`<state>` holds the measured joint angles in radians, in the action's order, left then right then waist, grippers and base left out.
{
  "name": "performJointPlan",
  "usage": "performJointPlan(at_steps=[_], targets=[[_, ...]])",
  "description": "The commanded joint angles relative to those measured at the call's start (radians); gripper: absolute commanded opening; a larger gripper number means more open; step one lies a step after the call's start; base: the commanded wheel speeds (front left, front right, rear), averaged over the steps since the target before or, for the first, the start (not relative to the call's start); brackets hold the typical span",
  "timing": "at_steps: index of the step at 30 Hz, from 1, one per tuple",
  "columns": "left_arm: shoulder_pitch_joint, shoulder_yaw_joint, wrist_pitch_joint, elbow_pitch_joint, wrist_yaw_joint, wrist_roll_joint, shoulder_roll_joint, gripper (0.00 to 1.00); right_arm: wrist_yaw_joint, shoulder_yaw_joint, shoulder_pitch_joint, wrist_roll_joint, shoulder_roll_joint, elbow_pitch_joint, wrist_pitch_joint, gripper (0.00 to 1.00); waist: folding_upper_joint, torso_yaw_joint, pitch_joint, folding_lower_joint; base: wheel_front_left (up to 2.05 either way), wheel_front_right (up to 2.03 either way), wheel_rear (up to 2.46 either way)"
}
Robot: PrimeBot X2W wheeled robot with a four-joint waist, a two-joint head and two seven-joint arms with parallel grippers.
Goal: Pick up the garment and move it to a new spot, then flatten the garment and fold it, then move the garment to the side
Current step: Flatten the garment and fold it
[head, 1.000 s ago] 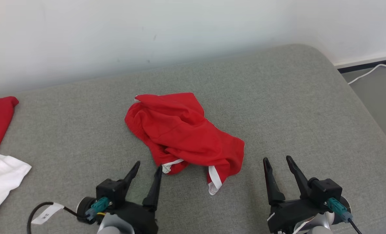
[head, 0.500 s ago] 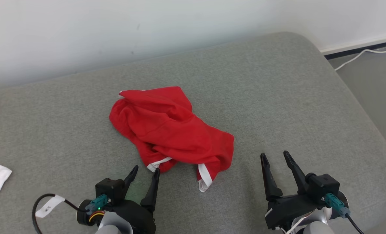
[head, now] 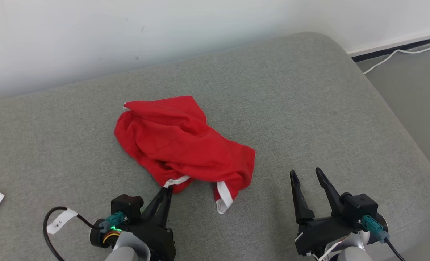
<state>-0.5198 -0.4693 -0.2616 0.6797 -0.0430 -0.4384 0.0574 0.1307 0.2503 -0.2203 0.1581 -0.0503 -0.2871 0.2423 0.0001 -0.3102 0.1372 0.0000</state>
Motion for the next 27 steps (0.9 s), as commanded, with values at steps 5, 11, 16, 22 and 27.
performJointPlan(at_steps=[5,11,16,22,27], targets=[[0.003,0.015,-0.005,0.001,-0.009,0.01,-0.004,0.0,0.0,0.008,0.002,0.001,0.0,-0.008,0.005,1.0,-0.0001,0.018,-0.018,0.0,0.0,0.0,0.0],[0.033,0.04,-0.004,-0.055,-0.013,0.044,-0.004,0.0,0.0,-0.011,0.029,-0.005,0.0,-0.012,0.003,1.0,-0.0001,0.062,-0.04,0.0,0.0,0.0,0.0],[0.063,0.042,-0.004,-0.118,-0.015,0.088,0.003,0.0,0.0,-0.019,0.046,-0.009,0.0,-0.012,-0.003,1.0,-0.0001,0.128,-0.074,0.0,0.0,0.0,0.0],[0.133,0.022,-0.004,-0.201,-0.016,0.136,0.044,0.0,0.0,-0.022,0.074,-0.006,0.0,-0.007,-0.011,1.0,-0.0001,0.207,-0.112,0.0,0.0,0.0,0.0],[0.196,0.011,0.005,-0.265,-0.007,0.159,0.103,0.0,0.0,-0.033,0.095,-0.004,0.0,-0.001,-0.014,1.0,-0.0001,0.26,-0.128,0.0,0.0,0.0,0.0]])
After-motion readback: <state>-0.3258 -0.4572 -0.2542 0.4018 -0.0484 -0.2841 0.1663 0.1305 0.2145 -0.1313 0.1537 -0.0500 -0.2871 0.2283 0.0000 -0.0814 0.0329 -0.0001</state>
